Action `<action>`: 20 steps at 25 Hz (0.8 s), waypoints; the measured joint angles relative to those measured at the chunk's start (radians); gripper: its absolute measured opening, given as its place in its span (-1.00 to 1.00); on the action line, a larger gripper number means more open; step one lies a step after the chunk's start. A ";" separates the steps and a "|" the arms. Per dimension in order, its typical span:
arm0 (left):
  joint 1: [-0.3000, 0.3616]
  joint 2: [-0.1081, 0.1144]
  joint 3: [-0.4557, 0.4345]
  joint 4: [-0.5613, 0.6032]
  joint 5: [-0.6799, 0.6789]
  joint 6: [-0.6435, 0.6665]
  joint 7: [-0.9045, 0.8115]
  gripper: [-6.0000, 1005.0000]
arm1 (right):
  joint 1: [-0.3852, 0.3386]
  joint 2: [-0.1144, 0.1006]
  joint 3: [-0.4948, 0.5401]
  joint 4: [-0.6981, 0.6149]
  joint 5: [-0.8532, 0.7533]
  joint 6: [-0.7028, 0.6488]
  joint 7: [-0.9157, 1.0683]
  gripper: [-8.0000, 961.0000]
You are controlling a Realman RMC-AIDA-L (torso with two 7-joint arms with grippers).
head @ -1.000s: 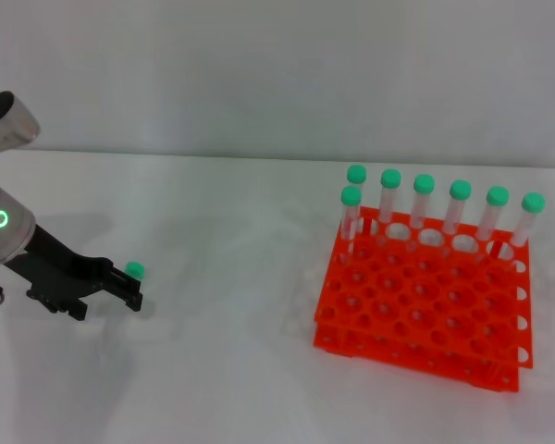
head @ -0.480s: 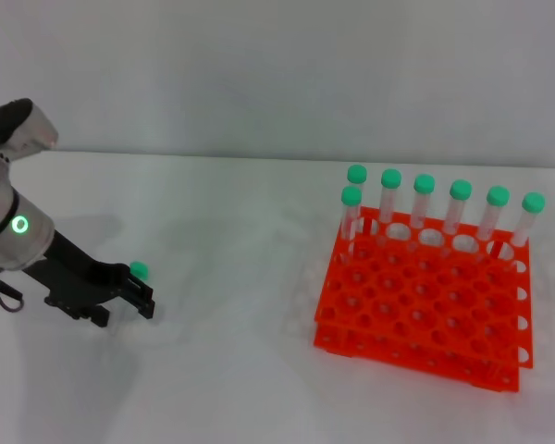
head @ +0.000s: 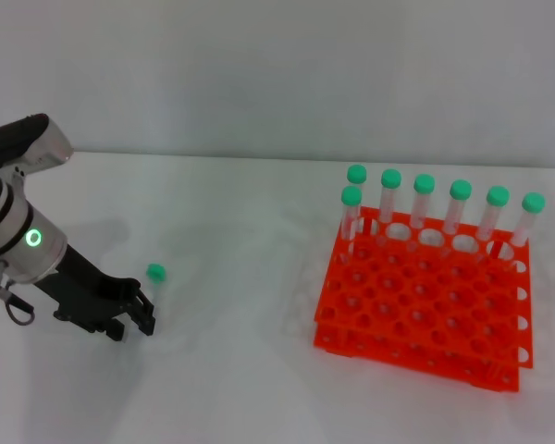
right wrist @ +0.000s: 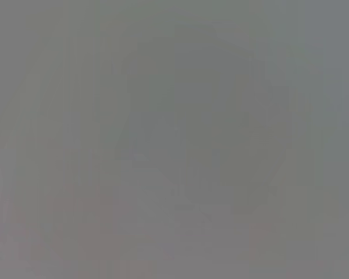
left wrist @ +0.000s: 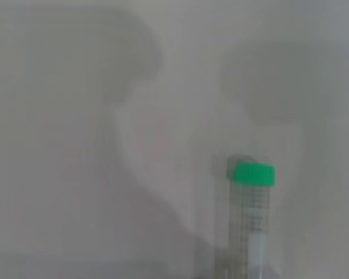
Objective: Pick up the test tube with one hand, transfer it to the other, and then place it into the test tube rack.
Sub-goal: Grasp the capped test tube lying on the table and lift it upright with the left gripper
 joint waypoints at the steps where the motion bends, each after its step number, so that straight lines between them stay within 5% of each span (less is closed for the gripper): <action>1: 0.001 0.000 0.000 0.005 0.002 -0.001 -0.002 0.03 | -0.001 0.000 0.000 0.000 0.000 -0.001 0.000 0.79; 16: -0.004 -0.011 0.000 0.030 0.043 -0.007 -0.029 -0.13 | -0.003 0.000 0.000 0.009 -0.001 -0.004 0.000 0.79; 20: -0.006 -0.013 0.000 0.032 0.053 -0.007 -0.036 -0.44 | -0.004 0.000 0.000 0.010 -0.001 -0.004 0.000 0.79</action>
